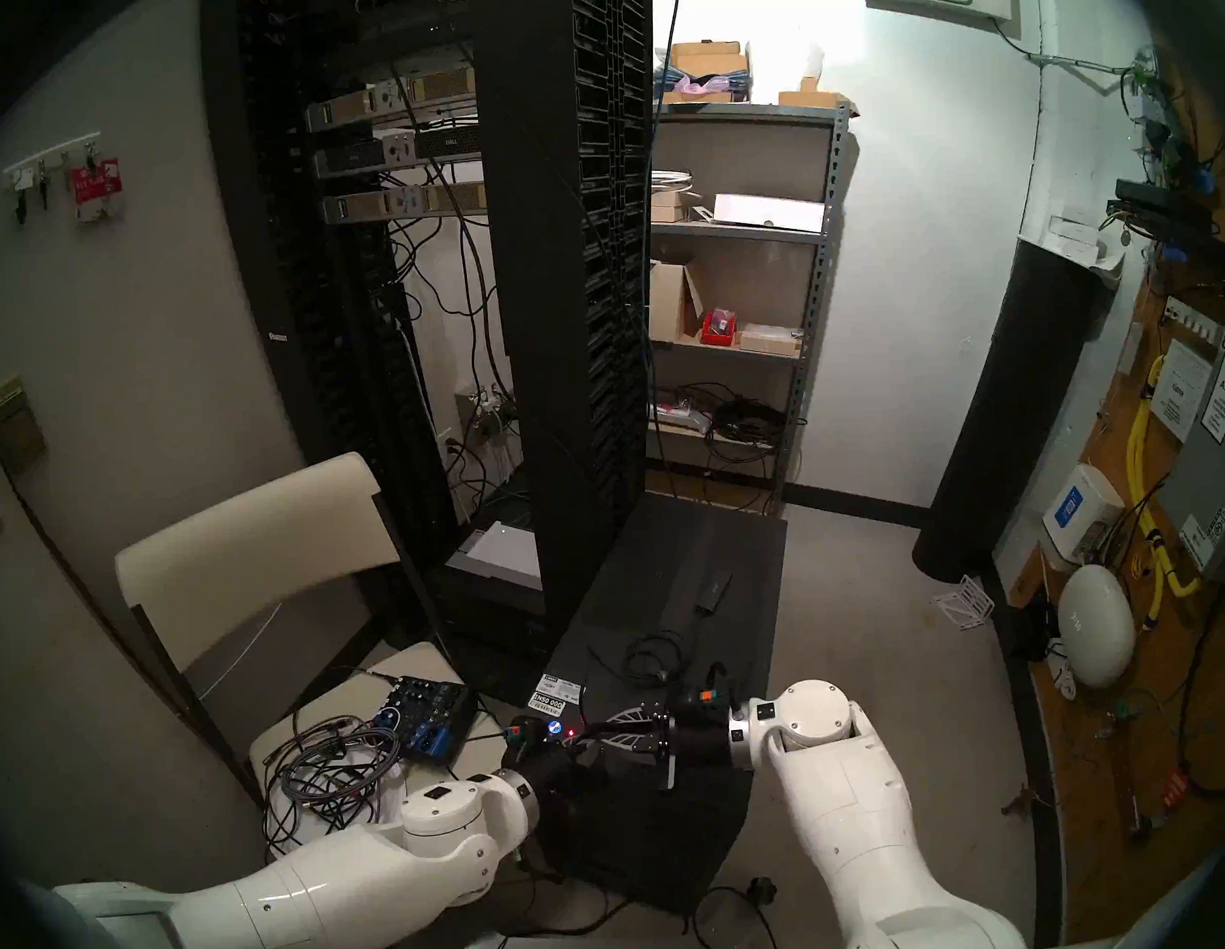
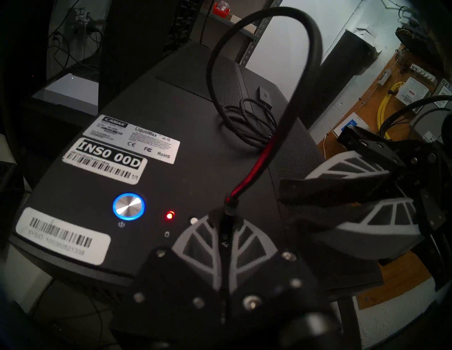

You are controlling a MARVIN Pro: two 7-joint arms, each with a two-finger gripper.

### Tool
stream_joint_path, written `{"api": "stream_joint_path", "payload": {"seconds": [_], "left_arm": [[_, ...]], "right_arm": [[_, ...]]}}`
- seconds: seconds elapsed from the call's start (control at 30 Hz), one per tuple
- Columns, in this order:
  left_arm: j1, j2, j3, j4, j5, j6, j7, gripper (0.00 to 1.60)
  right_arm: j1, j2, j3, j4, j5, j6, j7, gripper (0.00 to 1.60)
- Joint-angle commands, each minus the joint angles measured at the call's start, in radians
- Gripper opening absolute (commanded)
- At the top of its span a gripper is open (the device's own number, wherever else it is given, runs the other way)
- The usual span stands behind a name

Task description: Insert the cable into the workstation's USB slot

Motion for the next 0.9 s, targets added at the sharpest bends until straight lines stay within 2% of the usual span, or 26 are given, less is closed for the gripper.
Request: {"api": "stream_joint_path", "payload": {"seconds": [0.0, 0.27, 0.3, 0.37, 0.87], "left_arm": [[0.018, 0.009, 0.017, 0.013, 0.006, 0.007, 0.0, 0.0], [0.013, 0.007, 0.023, 0.019, 0.012, 0.001, 0.001, 0.0], [0.013, 0.007, 0.023, 0.019, 0.012, 0.001, 0.001, 0.0], [0.013, 0.008, 0.023, 0.017, 0.012, 0.0, 0.001, 0.0], [0.018, 0.016, 0.023, 0.003, 0.009, -0.007, 0.006, 0.0]], "right_arm": [[0.048, -0.013, 0.002, 0.026, 0.004, -0.017, -0.013, 0.73], [0.08, -0.023, -0.009, 0.064, 0.002, -0.034, -0.006, 0.8], [0.083, -0.023, -0.01, 0.068, 0.002, -0.036, -0.003, 0.87], [0.087, -0.025, -0.013, 0.073, 0.002, -0.038, -0.003, 0.92], [0.118, -0.033, -0.035, 0.134, -0.012, -0.05, -0.009, 0.75]]}}
